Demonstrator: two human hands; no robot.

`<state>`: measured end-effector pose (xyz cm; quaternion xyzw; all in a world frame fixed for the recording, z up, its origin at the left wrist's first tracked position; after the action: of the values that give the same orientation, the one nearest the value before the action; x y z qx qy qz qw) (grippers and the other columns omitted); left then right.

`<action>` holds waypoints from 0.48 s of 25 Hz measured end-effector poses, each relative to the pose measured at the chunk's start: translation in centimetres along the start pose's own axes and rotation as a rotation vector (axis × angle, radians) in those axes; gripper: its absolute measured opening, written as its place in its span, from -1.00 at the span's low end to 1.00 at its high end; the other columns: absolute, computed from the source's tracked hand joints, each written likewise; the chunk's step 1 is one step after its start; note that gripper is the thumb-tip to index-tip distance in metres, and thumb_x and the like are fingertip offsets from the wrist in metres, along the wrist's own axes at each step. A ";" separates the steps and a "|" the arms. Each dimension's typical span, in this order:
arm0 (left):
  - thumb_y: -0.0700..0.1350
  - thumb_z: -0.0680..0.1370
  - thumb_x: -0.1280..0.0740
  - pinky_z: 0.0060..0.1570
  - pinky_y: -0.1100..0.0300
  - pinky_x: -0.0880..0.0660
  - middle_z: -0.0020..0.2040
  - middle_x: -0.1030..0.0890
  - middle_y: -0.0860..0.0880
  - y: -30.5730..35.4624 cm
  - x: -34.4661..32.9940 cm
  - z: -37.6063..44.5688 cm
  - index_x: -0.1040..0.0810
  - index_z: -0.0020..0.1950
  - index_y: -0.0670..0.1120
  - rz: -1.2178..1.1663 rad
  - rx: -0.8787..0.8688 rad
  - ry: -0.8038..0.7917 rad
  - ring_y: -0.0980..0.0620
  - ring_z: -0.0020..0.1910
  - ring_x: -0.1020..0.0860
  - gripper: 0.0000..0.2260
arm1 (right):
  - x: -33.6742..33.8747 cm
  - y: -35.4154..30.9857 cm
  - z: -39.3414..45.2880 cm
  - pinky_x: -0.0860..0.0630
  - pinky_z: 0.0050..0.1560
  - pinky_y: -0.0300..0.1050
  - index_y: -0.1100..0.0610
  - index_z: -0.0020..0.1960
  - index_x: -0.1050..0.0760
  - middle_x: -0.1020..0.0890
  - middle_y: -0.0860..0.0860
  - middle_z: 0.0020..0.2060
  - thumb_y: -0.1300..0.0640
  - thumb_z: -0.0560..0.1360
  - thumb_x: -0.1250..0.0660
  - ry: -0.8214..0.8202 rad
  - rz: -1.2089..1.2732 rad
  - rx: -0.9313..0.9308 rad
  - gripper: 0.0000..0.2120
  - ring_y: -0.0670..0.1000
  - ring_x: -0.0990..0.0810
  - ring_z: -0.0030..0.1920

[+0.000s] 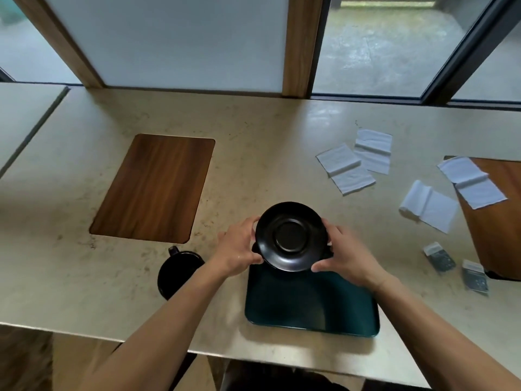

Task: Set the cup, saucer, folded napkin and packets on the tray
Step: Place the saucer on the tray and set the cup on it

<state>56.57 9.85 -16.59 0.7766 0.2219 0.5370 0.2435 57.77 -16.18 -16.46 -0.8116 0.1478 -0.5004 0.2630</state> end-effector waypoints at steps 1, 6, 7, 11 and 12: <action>-0.12 0.26 -0.59 0.14 0.03 -0.43 0.04 -0.49 0.07 0.0 -0.8 -0.8 -0.26 0.46 0.02 -0.011 0.012 -0.004 0.07 0.02 -0.46 -0.16 | -0.4 0.4 -0.6 -0.53 0.04 0.07 -0.19 0.47 -0.08 -0.47 -0.01 0.13 -0.10 0.13 -0.57 -0.008 -0.017 0.003 0.04 0.04 -0.51 0.10; -0.12 0.28 -0.59 0.16 0.07 -0.38 0.13 -0.52 0.02 -0.6 -3.2 -4.0 -0.23 0.49 0.01 0.000 0.083 -0.008 0.10 0.07 -0.44 -0.14 | -2.8 1.4 -2.7 -0.50 0.07 -0.02 -0.15 0.52 0.00 -0.43 -0.04 0.22 -0.10 0.16 -0.59 -0.061 -0.041 0.014 0.11 0.02 -0.48 0.20; -0.11 0.28 -0.59 0.17 0.07 -0.36 0.15 -0.52 0.01 -0.8 -3.5 -4.4 -0.22 0.49 0.01 0.015 0.096 -0.007 0.08 0.11 -0.45 -0.13 | -3.2 1.5 -2.9 -0.51 0.07 -0.02 -0.14 0.52 0.02 -0.42 -0.05 0.21 -0.11 0.17 -0.59 -0.075 -0.042 0.008 0.12 0.02 -0.49 0.19; -0.08 0.27 -0.56 0.28 -0.14 -0.29 0.24 -0.49 -0.03 -1.9 -4.1 -5.3 -0.20 0.50 0.05 0.063 0.161 -0.016 -0.04 0.28 -0.41 -0.13 | -4.8 1.3 -3.2 -0.53 -0.05 -0.06 -0.10 0.54 0.06 -0.40 -0.08 0.19 -0.16 0.18 -0.58 -0.095 -0.094 -0.001 0.15 0.00 -0.51 0.12; -0.08 0.27 -0.55 0.26 -0.16 -0.26 0.25 -0.48 -0.02 -2.0 -4.2 -5.5 -0.19 0.49 0.07 0.082 0.177 -0.016 -0.04 0.28 -0.41 -0.13 | -5.1 1.2 -3.2 -0.53 -0.07 -0.07 -0.09 0.55 0.08 -0.39 -0.08 0.20 -0.17 0.19 -0.57 -0.098 -0.100 -0.003 0.15 0.00 -0.52 0.11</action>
<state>49.86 9.66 -19.18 0.8078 0.2346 0.5185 0.1534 52.61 -15.54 -19.72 -0.8417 0.0949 -0.4723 0.2437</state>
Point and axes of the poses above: each hand's wrist, its own z-axis towards the middle knuckle, its own x-axis out of the back of the hand, y = z × x, the point moved 1 cm from there along z, towards the middle knuckle
